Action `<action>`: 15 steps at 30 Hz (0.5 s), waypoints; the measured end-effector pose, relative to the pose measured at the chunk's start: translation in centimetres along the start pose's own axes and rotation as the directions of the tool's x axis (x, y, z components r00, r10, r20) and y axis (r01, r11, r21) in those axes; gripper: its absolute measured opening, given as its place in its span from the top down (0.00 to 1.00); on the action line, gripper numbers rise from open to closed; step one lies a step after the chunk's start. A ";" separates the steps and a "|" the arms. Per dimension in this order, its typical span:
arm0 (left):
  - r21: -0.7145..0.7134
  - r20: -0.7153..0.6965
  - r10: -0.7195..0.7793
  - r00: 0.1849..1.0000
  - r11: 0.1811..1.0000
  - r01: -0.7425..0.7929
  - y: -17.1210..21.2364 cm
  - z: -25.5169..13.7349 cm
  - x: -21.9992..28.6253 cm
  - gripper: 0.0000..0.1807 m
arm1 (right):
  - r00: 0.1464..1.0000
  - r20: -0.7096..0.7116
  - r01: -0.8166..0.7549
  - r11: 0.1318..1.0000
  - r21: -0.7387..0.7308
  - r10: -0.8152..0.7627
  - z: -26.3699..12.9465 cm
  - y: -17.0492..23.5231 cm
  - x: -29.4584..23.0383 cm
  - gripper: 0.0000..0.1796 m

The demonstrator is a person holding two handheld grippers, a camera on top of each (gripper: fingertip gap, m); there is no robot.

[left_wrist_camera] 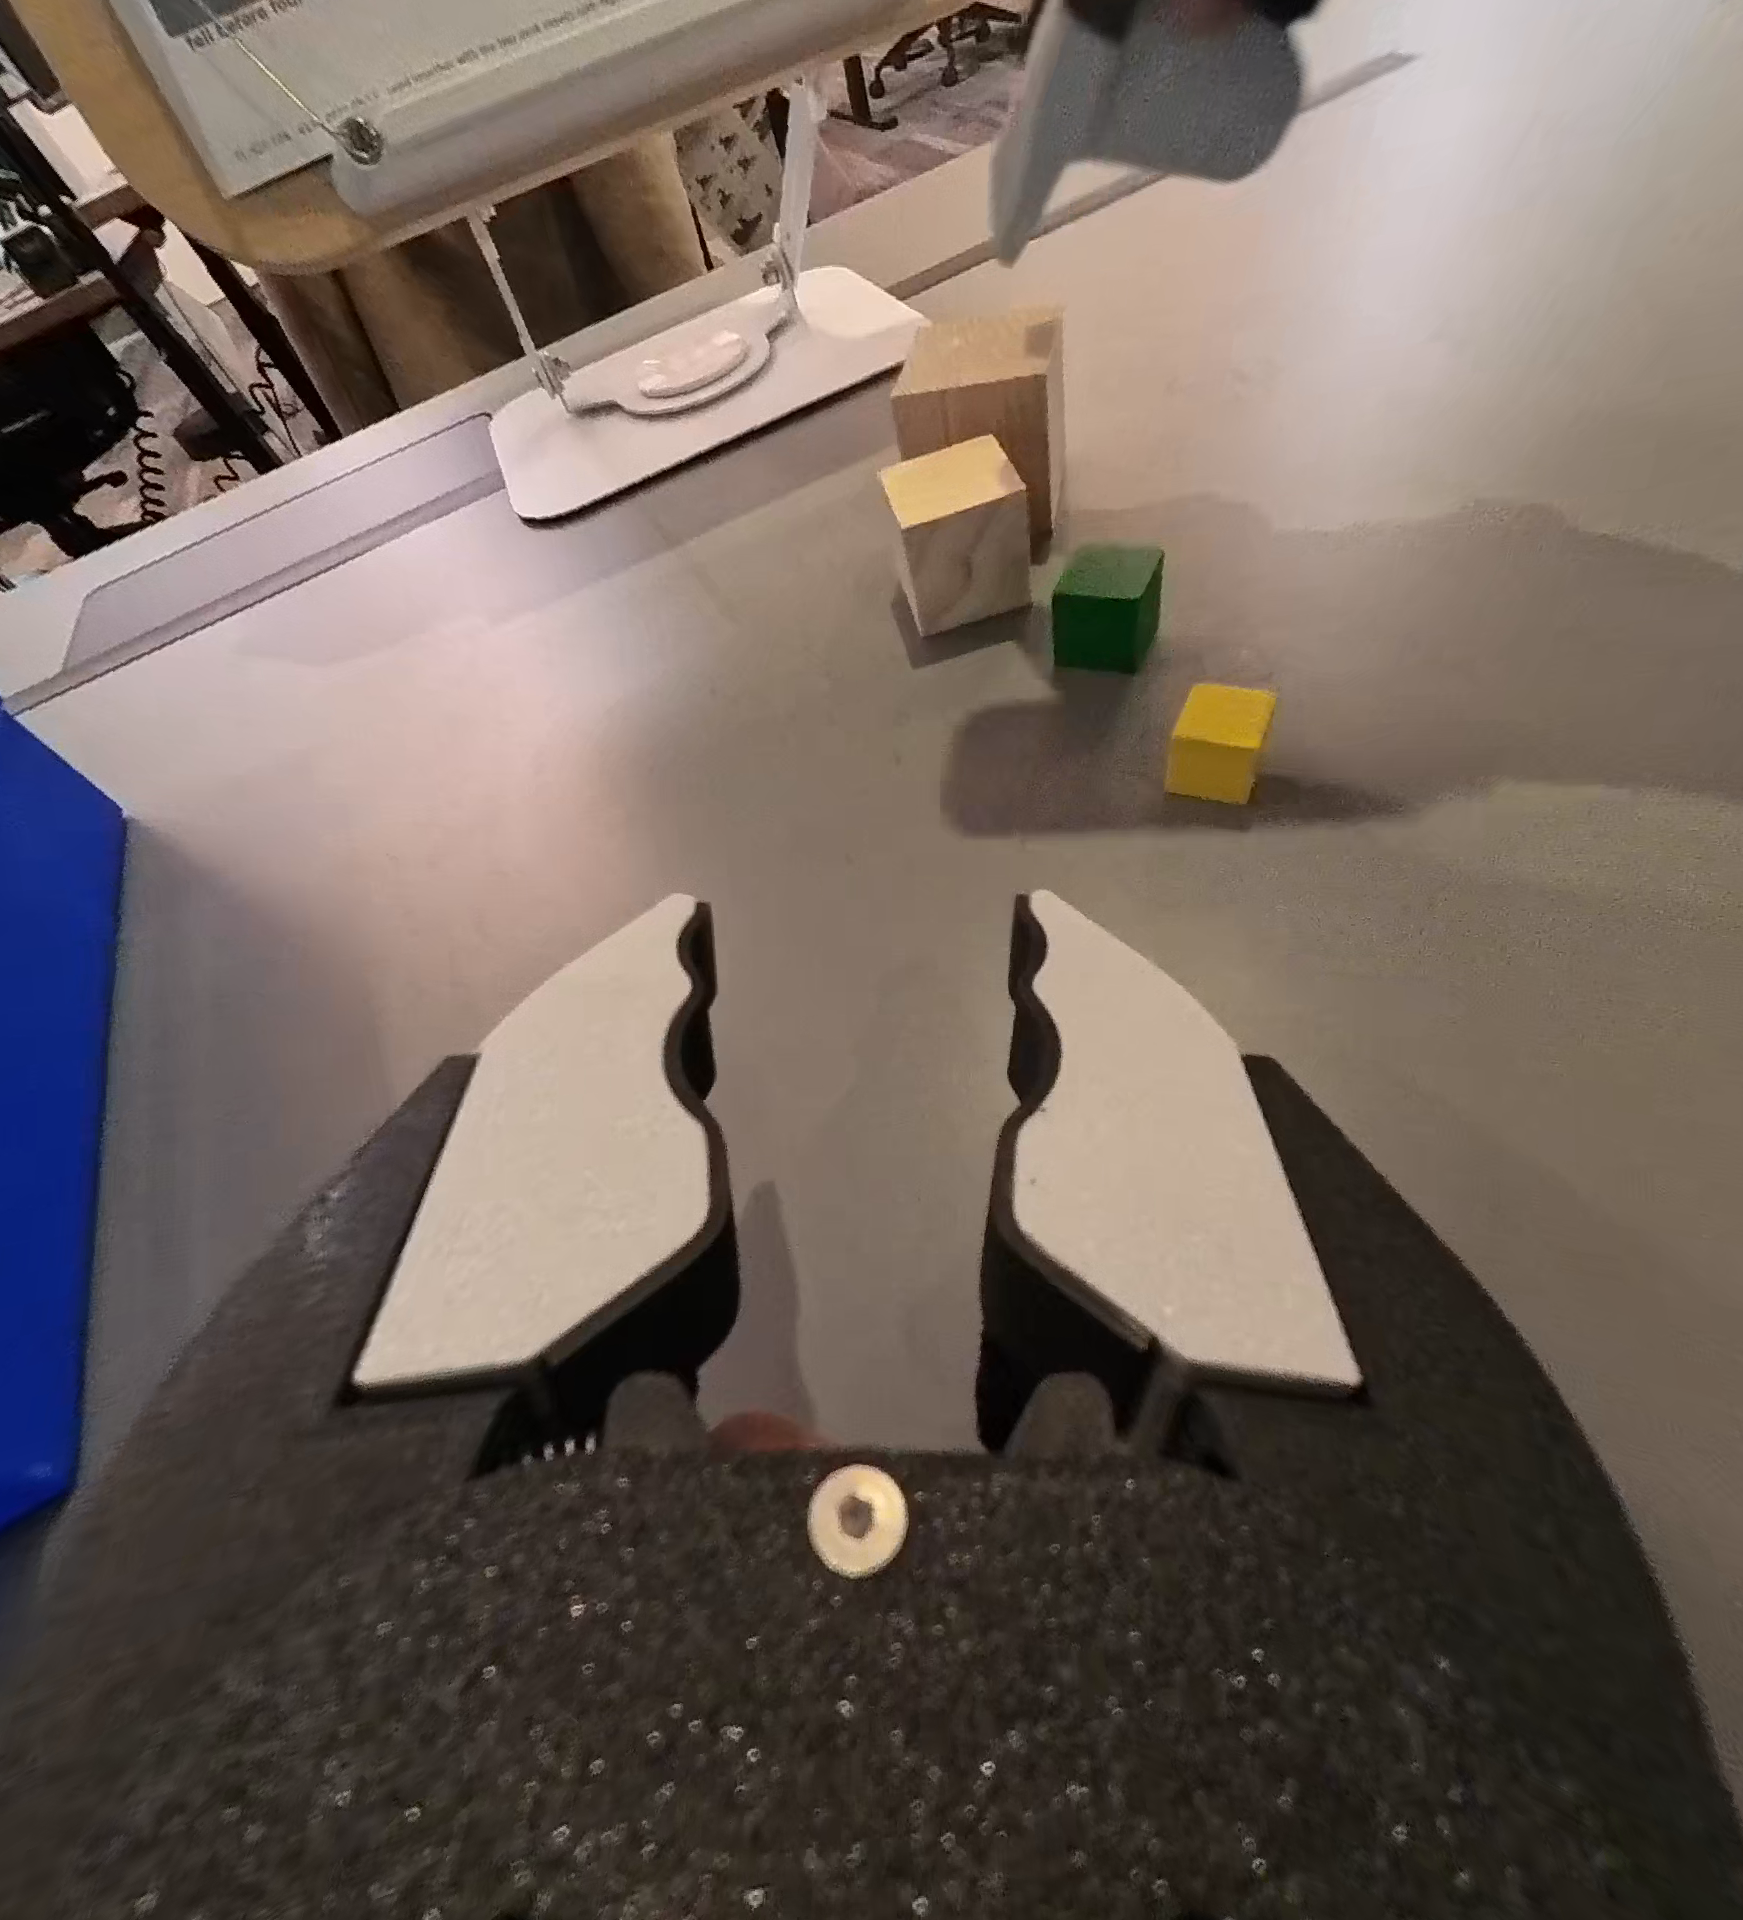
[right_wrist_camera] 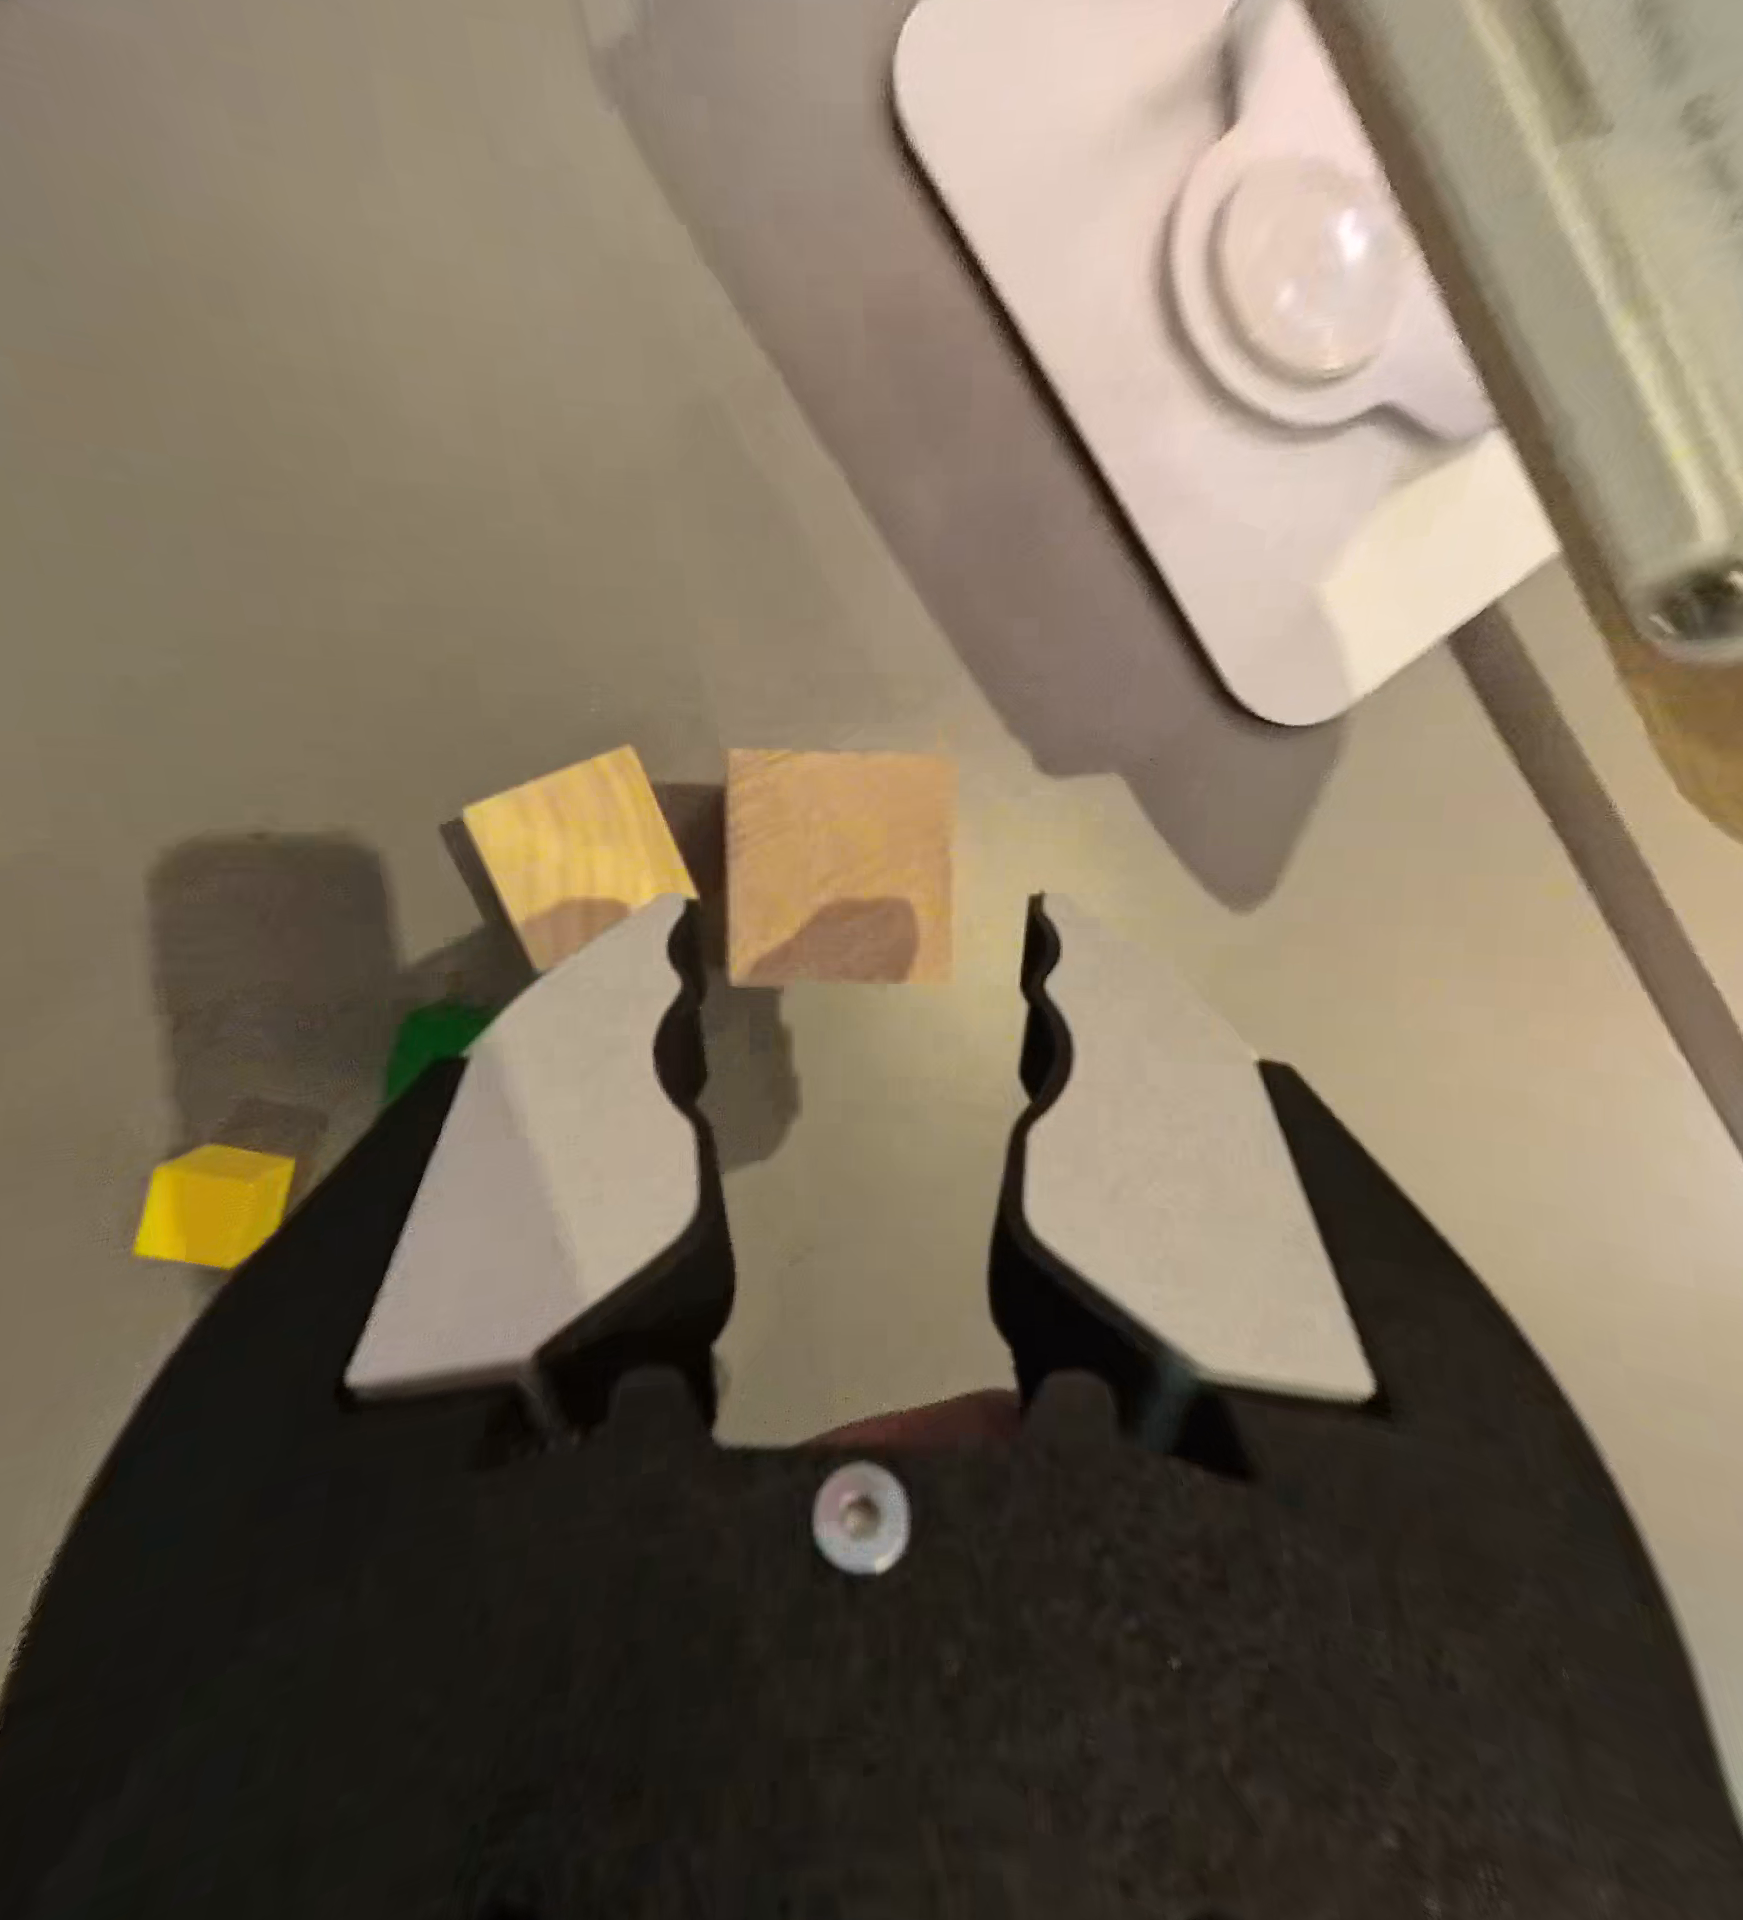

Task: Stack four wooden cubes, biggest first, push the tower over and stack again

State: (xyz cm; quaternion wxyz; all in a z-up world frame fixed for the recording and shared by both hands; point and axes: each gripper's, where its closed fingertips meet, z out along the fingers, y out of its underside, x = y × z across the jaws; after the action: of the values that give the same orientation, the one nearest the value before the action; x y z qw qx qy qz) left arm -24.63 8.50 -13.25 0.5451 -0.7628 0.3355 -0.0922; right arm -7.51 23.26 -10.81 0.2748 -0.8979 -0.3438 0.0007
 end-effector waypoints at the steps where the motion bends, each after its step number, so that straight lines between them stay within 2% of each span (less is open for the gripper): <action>1: -0.004 -0.008 -0.004 1.000 1.000 0.004 0.0 0.0 0.0 0.70 | 1.000 0.029 0.014 0.998 -0.058 -0.012 0.8 -0.1 -0.2 0.66; 5: 0.010 -0.037 -0.020 0.999 1.000 0.021 -0.1 -0.1 0.2 0.70 | 0.993 0.041 0.120 0.962 -0.245 -0.113 3.2 1.3 -0.5 0.62; 8: 0.038 -0.051 -0.026 0.998 0.999 0.028 -0.4 -0.4 0.3 0.70 | 0.998 0.052 0.056 0.973 -0.225 -0.046 4.0 0.9 -0.3 0.71; 13: 0.047 -0.063 -0.028 0.998 0.998 0.031 -0.5 -0.6 0.4 0.70 | 0.998 0.066 0.035 0.984 -0.175 -0.024 4.2 0.8 0.1 0.71; 15: 0.047 -0.065 -0.027 0.998 0.998 0.031 -0.5 -0.6 0.4 0.70 | 0.998 0.030 0.058 0.984 -0.168 -0.054 3.7 0.9 0.6 0.71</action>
State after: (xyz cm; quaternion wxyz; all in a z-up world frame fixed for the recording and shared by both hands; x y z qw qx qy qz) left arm -24.43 7.92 -12.65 0.5509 -0.7508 0.3393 -0.1326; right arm -7.15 24.93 -14.33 0.1931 -0.9079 -0.3712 -0.0246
